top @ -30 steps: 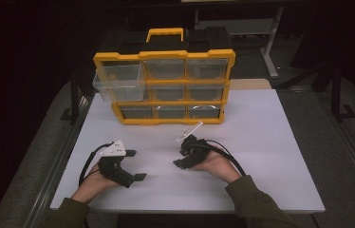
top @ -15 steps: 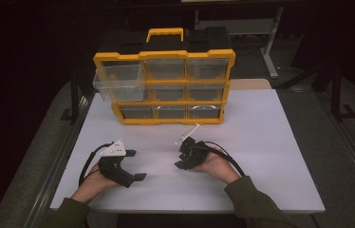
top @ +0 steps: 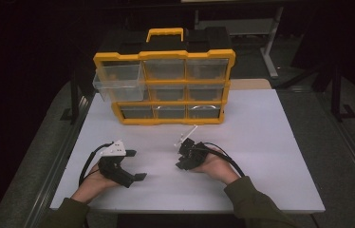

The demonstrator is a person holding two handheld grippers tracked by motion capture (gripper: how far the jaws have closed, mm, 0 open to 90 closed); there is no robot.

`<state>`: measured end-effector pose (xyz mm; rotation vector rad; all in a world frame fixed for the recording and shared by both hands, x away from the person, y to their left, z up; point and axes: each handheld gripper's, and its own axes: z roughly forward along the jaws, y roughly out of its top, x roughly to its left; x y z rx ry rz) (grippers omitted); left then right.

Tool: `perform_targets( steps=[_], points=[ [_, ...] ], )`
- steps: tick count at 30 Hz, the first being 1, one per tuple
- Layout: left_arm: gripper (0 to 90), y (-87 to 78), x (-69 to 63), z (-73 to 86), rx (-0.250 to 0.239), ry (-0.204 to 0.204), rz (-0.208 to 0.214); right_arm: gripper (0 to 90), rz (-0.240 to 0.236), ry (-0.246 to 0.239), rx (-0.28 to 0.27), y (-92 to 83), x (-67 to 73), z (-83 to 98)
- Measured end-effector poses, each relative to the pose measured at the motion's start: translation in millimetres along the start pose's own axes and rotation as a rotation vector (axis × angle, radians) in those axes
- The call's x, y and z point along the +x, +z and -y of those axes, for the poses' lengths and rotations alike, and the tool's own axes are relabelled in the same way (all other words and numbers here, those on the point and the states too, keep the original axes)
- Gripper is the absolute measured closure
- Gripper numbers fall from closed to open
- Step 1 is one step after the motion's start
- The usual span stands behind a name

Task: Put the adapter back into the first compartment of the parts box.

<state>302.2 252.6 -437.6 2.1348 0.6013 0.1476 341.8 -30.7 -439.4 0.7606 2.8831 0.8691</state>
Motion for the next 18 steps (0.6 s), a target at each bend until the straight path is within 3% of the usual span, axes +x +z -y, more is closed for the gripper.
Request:
perform_targets(
  steps=[18],
  points=[
    [0.0, -1.8, -1.0, 0.0, -0.012, -0.002, -0.012, 75.3, 0.031, -0.048, 0.009, 0.7, 3.1, 0.9]
  ],
)
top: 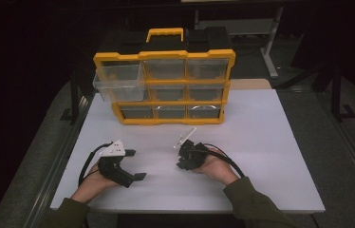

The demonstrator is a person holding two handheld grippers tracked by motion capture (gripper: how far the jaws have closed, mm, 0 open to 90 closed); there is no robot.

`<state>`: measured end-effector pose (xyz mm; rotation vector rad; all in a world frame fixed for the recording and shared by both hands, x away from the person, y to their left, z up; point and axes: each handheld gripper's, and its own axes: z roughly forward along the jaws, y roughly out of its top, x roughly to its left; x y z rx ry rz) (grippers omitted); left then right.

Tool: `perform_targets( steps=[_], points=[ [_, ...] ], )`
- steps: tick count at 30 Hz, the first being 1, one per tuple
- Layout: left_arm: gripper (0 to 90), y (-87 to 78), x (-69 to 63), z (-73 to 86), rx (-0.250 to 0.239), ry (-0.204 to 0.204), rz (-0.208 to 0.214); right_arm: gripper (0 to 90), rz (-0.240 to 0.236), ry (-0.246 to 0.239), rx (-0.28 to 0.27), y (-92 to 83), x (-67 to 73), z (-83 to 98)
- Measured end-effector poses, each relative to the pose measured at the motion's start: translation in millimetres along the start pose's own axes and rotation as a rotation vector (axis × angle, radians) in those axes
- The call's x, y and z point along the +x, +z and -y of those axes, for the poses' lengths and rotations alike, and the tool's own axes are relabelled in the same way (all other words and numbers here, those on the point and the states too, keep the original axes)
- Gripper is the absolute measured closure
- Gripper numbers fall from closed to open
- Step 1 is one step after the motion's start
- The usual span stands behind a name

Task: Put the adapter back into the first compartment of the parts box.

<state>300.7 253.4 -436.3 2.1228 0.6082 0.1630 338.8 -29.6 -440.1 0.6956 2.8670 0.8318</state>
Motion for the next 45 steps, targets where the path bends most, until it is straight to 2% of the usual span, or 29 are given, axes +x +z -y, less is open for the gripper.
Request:
perform_targets(
  steps=[2, 9, 14, 19, 32, 45],
  points=[
    [0.0, 0.2, 0.4, 0.2, -0.001, 0.001, -0.002, 75.3, 0.008, -0.016, 0.003, -0.1, 1.3, -0.6],
    [0.0, 0.0, -0.2, -0.1, -0.005, -0.005, -0.006, 75.4, 0.003, -0.026, 0.006, -0.9, 0.5, -1.5],
    [0.0, 0.4, -0.5, -0.4, -0.005, -0.012, 0.003, 75.3, -0.02, -0.024, -0.033, -11.7, -1.8, -6.1],
    [0.0, 0.2, -0.6, -0.6, -0.009, -0.014, -0.003, 75.3, -0.028, -0.024, -0.042, -17.1, -3.1, -9.4],
    [0.0, -1.3, -0.4, 0.6, -0.011, -0.019, -0.004, 75.3, -0.058, -0.054, -0.078, -35.7, -9.8, -29.9],
    [0.0, -3.1, 0.5, 0.1, -0.025, -0.024, -0.009, 75.3, -0.059, -0.075, -0.091, -54.7, -13.1, -50.7]
  ],
)
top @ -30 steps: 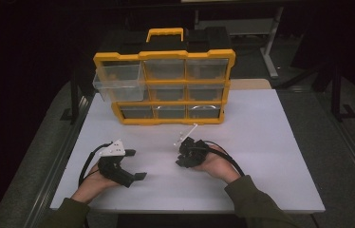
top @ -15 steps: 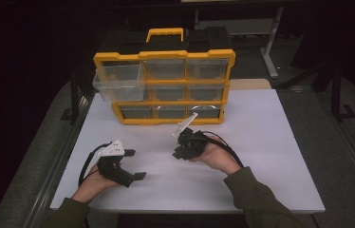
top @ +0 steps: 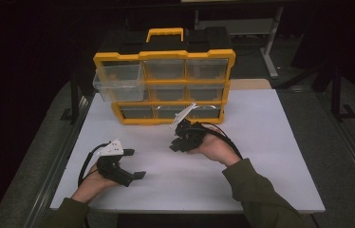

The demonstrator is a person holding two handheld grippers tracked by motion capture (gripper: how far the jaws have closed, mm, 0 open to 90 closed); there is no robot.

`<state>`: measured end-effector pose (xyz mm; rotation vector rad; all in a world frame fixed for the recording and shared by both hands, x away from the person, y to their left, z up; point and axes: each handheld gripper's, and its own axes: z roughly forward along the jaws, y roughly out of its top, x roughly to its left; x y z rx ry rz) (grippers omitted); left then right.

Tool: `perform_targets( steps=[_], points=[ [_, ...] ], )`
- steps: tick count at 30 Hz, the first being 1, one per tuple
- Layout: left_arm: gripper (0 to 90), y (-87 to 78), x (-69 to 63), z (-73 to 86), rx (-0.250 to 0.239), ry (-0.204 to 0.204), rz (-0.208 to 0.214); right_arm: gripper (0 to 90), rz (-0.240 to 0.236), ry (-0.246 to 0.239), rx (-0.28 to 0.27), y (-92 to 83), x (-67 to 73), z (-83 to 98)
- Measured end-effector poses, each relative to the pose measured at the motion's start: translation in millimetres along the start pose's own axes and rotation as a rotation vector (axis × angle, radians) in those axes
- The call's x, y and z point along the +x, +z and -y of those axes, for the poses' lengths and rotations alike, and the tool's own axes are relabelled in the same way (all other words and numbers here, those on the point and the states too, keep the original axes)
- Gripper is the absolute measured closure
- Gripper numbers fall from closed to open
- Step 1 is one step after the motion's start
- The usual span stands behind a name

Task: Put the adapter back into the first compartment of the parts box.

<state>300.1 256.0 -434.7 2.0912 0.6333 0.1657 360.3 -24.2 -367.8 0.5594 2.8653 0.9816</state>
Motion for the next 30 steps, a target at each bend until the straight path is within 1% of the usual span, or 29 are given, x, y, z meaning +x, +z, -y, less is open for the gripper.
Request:
perform_targets(
  steps=[13, 19, 21, 25, 30],
  points=[
    [0.0, 1.1, -0.6, -0.1, 0.009, -0.001, 0.006, 75.3, -0.008, -0.005, -0.012, -17.0, -3.0, -20.8],
    [0.0, 0.9, -0.9, -0.1, 0.008, 0.0, 0.005, 75.3, -0.008, -0.02, -0.021, -23.4, -5.4, -28.8],
    [0.0, 0.8, -1.0, -0.3, 0.006, -0.002, 0.005, 75.3, -0.011, -0.016, -0.032, -27.0, -6.4, -32.5],
    [0.0, 0.9, -1.3, -0.5, 0.005, 0.0, 0.006, 75.3, -0.011, -0.012, -0.036, -32.2, -7.4, -37.9],
    [0.0, 0.9, -1.4, -0.6, 0.003, -0.001, 0.007, 75.3, -0.008, -0.017, -0.044, -37.5, -7.6, -44.3]
  ],
)
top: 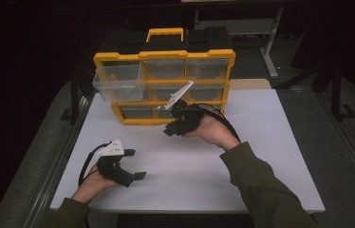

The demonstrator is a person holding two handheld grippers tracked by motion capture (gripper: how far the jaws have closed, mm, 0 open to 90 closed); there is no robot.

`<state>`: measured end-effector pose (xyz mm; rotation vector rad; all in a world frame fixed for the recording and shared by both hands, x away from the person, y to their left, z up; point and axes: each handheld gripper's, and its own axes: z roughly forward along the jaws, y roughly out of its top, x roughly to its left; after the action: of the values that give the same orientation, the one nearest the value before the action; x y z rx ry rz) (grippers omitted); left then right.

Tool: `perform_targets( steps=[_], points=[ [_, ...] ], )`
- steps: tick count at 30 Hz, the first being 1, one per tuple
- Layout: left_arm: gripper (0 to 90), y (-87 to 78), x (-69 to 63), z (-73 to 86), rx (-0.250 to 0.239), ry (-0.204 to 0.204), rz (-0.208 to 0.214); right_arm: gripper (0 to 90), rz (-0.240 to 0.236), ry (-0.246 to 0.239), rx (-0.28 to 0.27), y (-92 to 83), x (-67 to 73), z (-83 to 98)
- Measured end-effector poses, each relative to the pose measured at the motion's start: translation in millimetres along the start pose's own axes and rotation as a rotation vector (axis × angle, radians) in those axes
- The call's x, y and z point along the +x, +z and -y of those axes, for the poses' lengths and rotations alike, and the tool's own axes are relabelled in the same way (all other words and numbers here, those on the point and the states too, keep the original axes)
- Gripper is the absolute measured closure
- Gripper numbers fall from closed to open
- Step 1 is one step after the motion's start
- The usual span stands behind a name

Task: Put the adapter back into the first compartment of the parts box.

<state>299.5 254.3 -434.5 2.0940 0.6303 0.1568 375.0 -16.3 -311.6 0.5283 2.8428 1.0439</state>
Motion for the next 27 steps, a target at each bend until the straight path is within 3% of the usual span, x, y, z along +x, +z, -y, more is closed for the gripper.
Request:
perform_targets(
  steps=[27],
  points=[
    [0.0, 0.3, -0.3, -0.2, 0.002, -0.002, 0.003, 75.3, 0.012, -0.038, -0.045, -38.6, -9.3, -50.7]
  ],
)
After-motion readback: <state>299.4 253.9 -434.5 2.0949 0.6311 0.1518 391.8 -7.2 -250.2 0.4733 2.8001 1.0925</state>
